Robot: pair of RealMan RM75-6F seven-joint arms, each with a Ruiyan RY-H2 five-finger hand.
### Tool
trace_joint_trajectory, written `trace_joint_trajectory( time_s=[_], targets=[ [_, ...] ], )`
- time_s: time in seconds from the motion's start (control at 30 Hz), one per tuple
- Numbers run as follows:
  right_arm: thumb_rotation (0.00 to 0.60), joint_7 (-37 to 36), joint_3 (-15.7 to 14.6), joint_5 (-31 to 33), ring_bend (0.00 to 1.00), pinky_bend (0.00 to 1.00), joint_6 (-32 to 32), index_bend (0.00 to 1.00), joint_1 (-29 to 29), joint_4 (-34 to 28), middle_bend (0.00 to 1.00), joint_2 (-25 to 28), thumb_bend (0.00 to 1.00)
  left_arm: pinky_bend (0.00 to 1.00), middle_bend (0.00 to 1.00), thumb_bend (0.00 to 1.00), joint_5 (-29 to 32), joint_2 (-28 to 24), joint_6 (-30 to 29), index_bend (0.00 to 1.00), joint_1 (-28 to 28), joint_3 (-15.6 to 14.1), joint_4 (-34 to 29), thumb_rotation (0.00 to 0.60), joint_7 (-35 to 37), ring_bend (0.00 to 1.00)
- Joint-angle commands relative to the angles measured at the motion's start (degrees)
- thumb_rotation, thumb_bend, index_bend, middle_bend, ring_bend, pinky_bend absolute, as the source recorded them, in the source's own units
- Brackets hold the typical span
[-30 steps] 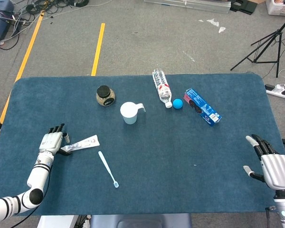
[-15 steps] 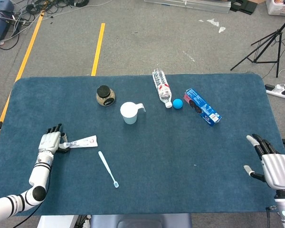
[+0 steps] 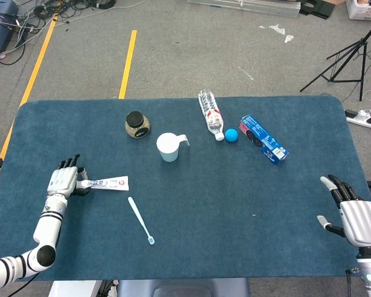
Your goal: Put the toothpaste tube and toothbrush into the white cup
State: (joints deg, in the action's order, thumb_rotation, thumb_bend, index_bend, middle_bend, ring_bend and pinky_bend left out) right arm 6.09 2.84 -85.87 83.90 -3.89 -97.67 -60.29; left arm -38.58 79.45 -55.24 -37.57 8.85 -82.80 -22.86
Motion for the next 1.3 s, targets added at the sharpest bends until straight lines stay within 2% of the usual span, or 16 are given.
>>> trace_joint_trajectory(
  time_s=[0.03, 0.23, 0.53, 1.3],
  targets=[
    [0.6, 0.1, 0.0, 0.0, 0.18, 0.54, 0.0, 0.16, 0.0, 0.0, 0.13, 0.0, 0.14, 0.0, 0.0, 0.54, -1.6, -2.8, -2.0, 0.64, 0.1, 0.6, -4.0, 0.6, -0.9, 0.0],
    [0.6, 0.1, -0.1, -0.1, 0.18, 0.54, 0.0, 0.16, 0.0, 0.0, 0.13, -0.1, 0.14, 0.0, 0.0, 0.54, -1.9, -6.2, -3.2, 0.66, -0.3, 1.5, -9.4, 0.6, -2.0, 0.0],
    [0.6, -0.5, 0.0, -0.2, 0.18, 0.54, 0.3, 0.16, 0.1, -0.2, 0.13, 0.2, 0.14, 0.0, 0.0, 0.54, 0.2, -8.9, -2.4, 0.68, -1.3, 3.5, -14.0, 0.6, -0.8, 0.0],
    [0.6, -1.6, 0.2, -0.2, 0.18, 0.54, 0.7, 0.16, 0.3, -0.3, 0.13, 0.7, 0.14, 0.0, 0.0, 0.54, 4.7, -12.1, -4.4, 0.69, -5.7, 8.5, -18.2, 0.6, 0.1, 0.0]
  ],
)
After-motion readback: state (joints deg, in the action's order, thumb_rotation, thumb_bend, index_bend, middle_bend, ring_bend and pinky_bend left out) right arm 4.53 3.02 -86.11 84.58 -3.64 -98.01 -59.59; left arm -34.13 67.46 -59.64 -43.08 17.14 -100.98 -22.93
